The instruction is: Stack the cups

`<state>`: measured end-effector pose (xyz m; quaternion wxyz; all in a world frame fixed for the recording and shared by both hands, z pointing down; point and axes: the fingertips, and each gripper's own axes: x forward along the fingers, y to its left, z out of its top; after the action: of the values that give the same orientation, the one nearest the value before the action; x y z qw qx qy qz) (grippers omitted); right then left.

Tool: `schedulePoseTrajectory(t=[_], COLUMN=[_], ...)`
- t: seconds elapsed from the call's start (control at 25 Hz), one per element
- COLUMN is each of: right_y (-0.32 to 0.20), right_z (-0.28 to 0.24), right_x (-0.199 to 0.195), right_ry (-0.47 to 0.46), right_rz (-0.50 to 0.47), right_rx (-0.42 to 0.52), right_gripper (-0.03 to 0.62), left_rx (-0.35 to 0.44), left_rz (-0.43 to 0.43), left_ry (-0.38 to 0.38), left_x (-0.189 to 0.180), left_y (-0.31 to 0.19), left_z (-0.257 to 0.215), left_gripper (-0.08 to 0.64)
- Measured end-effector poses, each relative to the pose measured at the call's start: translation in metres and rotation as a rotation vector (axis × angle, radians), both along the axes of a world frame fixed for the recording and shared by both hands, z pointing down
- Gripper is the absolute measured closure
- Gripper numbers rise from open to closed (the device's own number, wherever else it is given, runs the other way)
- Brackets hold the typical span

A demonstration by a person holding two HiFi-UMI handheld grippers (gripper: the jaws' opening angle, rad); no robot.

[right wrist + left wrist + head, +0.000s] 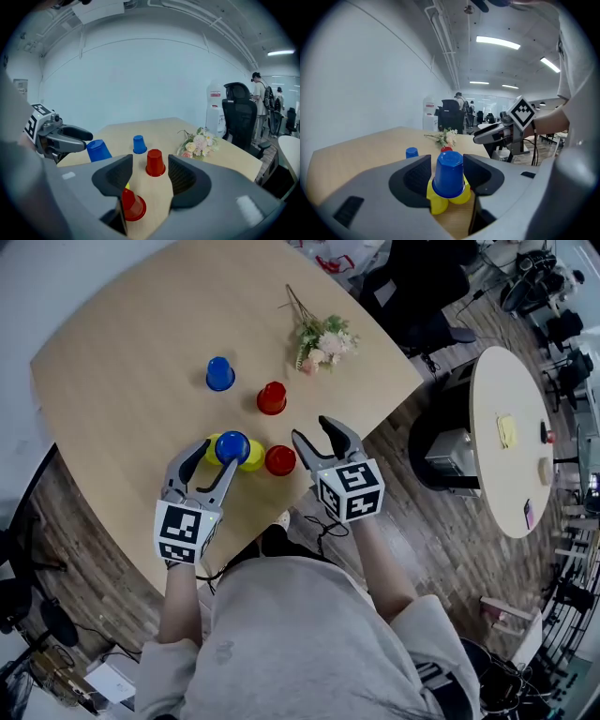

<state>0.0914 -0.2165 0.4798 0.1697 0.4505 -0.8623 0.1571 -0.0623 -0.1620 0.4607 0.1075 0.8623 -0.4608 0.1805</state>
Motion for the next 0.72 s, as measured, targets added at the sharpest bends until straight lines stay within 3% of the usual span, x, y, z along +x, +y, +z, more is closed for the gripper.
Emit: schedulePoseTrajectory(t=[0.24, 0.44, 0.72], right_y=[-0.045, -0.071, -0.086], right_z=[0.023, 0.054, 0.092], right_x=[-0.020, -0.036, -0.056], right_ry=[0.042, 0.094, 0.192], right_rz=[-0.122, -0.175, -0.231], right_rx=[-0.089, -0.149, -0.194], right_gripper=[0.344, 0.344, 0.321], left_rx=[0.034, 0.027, 0.012], left_rz=[-0.143, -0.269, -0.397], left_ry=[0.062, 0.038, 0.020], left_x=[-0.029, -0.059, -0.097], left_y=[0.017, 0.037, 0.055], left_z=[-0.018, -0.017, -0.013], left_gripper=[0.370, 0.432, 0.449])
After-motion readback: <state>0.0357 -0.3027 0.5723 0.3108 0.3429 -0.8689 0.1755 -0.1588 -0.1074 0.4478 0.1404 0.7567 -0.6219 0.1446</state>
